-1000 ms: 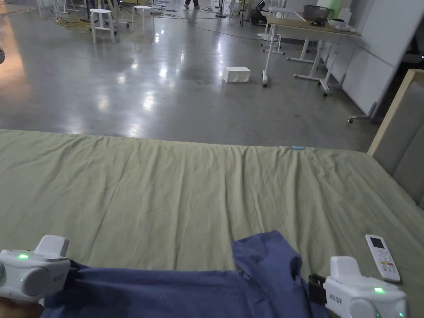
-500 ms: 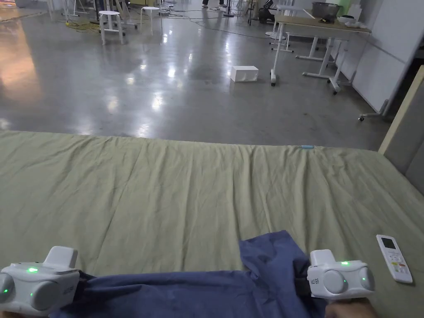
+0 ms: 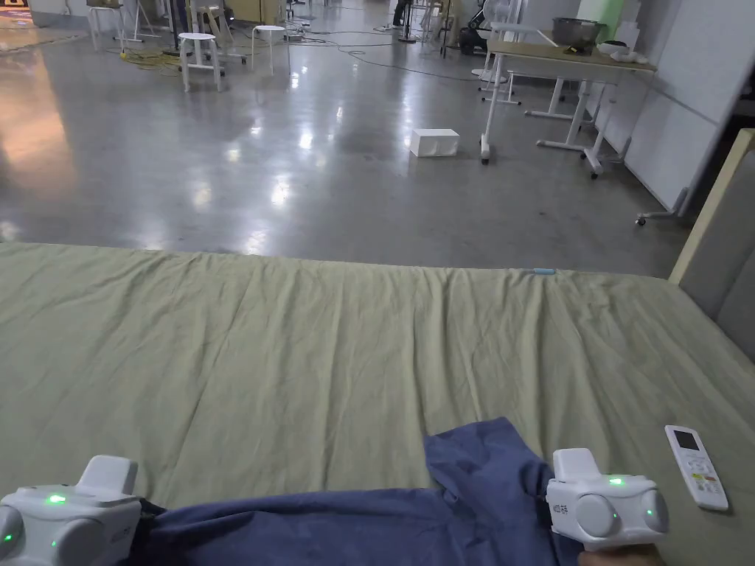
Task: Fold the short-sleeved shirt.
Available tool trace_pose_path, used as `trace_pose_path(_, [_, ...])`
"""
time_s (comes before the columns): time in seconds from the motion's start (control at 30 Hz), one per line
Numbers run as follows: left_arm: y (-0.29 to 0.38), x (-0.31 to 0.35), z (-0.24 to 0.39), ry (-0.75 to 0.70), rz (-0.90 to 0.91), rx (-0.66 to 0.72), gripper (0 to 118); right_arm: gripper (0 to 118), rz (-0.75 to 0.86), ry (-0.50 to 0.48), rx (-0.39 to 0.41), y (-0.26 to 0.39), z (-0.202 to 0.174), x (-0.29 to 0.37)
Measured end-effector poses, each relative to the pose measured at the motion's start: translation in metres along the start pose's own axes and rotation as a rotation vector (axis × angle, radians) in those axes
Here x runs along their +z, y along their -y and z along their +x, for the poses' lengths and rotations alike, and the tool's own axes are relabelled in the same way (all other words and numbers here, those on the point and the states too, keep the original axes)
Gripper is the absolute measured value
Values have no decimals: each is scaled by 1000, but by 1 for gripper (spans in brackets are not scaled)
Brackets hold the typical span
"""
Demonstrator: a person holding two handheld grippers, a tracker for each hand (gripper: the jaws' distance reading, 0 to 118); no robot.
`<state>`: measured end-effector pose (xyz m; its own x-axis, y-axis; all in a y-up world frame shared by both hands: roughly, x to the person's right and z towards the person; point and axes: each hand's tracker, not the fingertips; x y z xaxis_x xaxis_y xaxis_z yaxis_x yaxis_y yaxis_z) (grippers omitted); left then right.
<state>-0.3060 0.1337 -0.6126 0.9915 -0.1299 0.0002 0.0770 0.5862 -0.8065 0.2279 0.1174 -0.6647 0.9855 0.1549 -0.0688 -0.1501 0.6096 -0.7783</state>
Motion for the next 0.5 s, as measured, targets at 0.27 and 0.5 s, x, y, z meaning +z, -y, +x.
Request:
trace_pose_path(0.27, [-11, 40, -12, 2, 104, 38, 6, 2, 171, 17, -38, 3, 11, 62])
trace_pose_path(0.5, [-18, 86, -19, -6, 185, 46, 6, 2, 284, 27, -54, 1, 25, 122])
